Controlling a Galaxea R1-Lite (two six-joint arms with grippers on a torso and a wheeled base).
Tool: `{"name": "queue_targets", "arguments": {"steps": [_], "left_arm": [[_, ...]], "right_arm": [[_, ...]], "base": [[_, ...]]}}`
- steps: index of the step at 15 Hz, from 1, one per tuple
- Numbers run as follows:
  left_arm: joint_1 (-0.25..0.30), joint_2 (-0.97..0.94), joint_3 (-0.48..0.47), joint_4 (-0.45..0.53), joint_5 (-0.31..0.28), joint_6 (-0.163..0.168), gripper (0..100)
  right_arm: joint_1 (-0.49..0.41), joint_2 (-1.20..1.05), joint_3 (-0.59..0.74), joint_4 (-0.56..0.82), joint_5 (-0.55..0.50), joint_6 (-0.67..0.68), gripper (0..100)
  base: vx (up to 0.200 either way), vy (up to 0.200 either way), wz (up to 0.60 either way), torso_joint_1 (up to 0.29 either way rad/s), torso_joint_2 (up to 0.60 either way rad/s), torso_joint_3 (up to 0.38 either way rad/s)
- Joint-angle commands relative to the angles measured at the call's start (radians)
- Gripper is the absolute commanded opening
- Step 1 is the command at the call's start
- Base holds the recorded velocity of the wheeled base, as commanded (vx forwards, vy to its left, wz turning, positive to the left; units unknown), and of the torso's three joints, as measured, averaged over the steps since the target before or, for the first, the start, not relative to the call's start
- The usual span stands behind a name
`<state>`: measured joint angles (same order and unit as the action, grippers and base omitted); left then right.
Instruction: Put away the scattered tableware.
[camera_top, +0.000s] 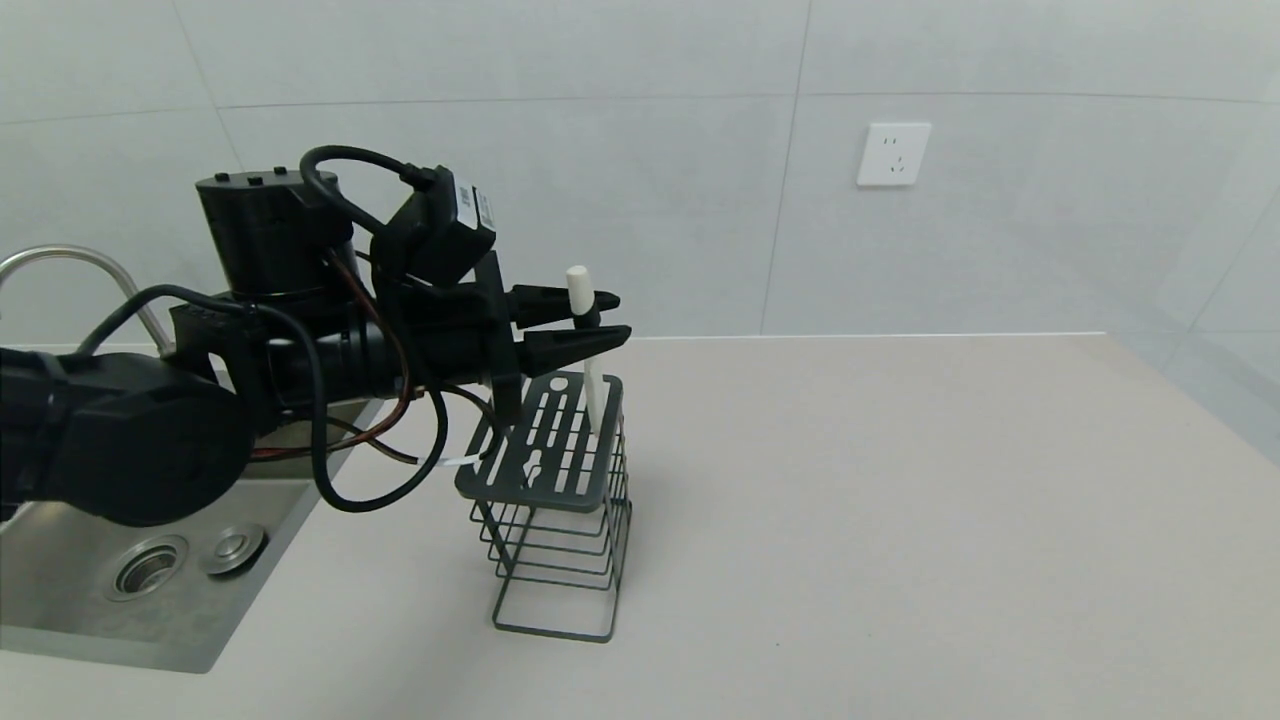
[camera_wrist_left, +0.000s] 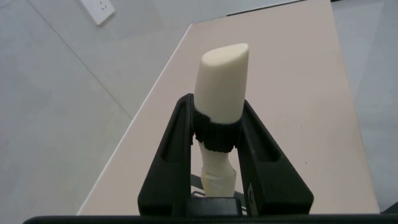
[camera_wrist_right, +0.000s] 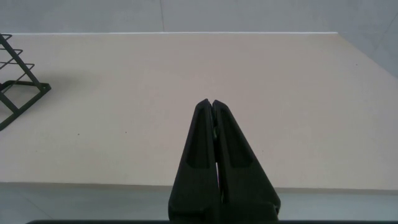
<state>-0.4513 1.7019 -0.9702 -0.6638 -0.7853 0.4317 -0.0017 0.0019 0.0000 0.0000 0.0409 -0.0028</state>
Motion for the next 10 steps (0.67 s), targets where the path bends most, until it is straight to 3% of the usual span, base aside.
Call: {"name": "queue_targets", "arguments": {"steps": [1,4,10], "left_arm": [[0.0,0.007,0.005,-0.02,0.0,-0.025,0],[0.0,0.012,0.034,-0.057,0.0,-0.044,0],[-0.001,0.042,0.041,-0.06,0.0,-0.042,0]], "right_arm": [[0.0,0.0,0.0,0.0,0.001,0.0,0],[0.0,0.0,0.0,0.0,0.001,0.0,0],[0.0,0.0,0.0,0.0,0.001,0.0,0]], "base": [[0.0,0.0,0.0,0.0,0.0,0.0],[0.0,0.0,0.0,0.0,0.0,0.0],[0.0,0.0,0.0,0.0,0.0,0.0]]}}
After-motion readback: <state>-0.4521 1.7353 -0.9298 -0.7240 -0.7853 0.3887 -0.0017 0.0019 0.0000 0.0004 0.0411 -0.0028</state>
